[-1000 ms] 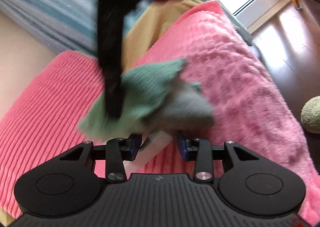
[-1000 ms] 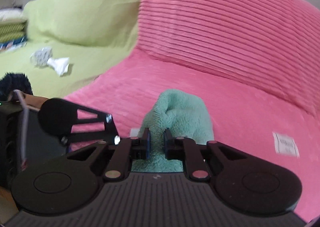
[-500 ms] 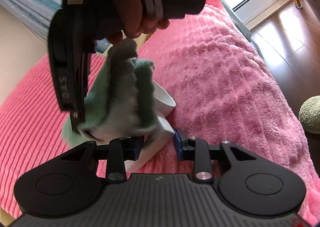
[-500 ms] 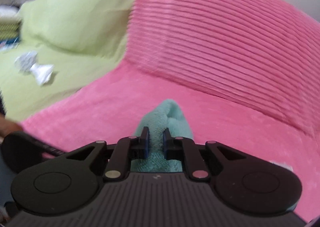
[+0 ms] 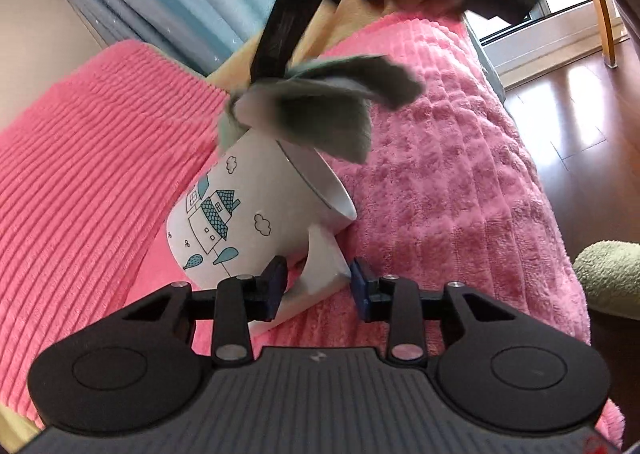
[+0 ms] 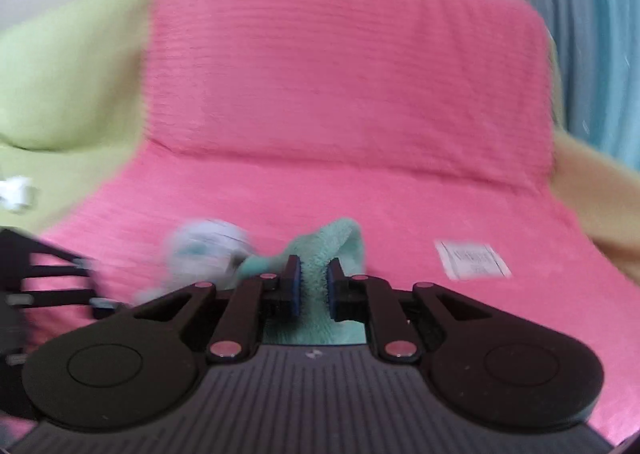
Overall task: Clean container
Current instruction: 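Hold the tilted mug with the left tool while the right tool wipes its bottom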
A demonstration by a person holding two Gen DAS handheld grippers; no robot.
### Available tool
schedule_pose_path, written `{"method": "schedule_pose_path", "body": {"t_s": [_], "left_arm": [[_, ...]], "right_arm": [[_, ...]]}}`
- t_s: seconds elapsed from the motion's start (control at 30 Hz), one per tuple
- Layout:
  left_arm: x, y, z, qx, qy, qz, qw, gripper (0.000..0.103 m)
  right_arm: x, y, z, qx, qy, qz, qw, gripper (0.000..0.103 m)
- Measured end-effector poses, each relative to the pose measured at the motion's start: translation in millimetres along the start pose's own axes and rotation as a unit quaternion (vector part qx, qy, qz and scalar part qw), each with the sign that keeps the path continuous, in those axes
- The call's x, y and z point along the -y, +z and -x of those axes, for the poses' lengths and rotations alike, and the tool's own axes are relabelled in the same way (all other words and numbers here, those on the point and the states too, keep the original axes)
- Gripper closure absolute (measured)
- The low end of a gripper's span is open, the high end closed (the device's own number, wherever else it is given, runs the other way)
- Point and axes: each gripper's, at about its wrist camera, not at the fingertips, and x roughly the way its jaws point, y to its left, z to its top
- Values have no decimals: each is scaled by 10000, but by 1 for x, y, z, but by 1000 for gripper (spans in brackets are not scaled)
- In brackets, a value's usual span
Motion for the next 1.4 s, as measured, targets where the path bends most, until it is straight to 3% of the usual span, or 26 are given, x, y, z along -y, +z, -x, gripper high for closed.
{"method": "schedule_pose_path", "body": {"t_s": [0.1, 0.17, 0.27, 0.4, 0.57, 0.8, 0.9, 0.97, 1.1, 1.17, 1.27, 1.4], "left_arm": [[0, 0, 3, -15, 1, 23, 10000, 63], [-1, 0, 4, -17, -3, 37, 10000, 63], [-1, -2, 5, -8, -11, 25, 10000, 62], [-2, -3, 5, 35, -33, 77, 10000, 62], [-1, -4, 4, 51, -20, 62, 10000, 62], [-13, -20, 20, 101, -65, -5, 9999, 61], [-13, -20, 16, 70, -85, 0, 9999, 61], [-14, -15, 13, 27, -140, 112, 9998, 61], [-9, -9, 10, 9, -144, 100, 9998, 62], [-7, -8, 8, 13, -129, 54, 9999, 62], [-3, -6, 5, 12, -106, -45, 9999, 63], [3, -6, 4, 36, -61, -192, 9998, 66]], "right_arm": [[-37, -4, 23, 266, 584, 639, 9959, 92], [-60, -11, 20, 84, 864, 1181, 9892, 92], [-79, -27, 3, -266, 827, 2009, 9758, 94], [-69, -21, 5, -173, 781, 2134, 9737, 95], [-31, -10, 2, 97, 440, 1194, 9918, 94], [-9, -14, -7, 286, 259, 739, 9965, 94], [3, -13, -13, -60, -196, 529, 9984, 95], [13, -19, -23, -633, -495, 423, 9959, 95], [7, -3, 4, -125, -146, 190, 9996, 95], [-9, 7, 17, -40, 413, 457, 9981, 95], [-43, 11, 17, -544, 951, 1489, 9828, 96], [-70, 3, -3, -1000, 1154, 3099, 9384, 98]]}}
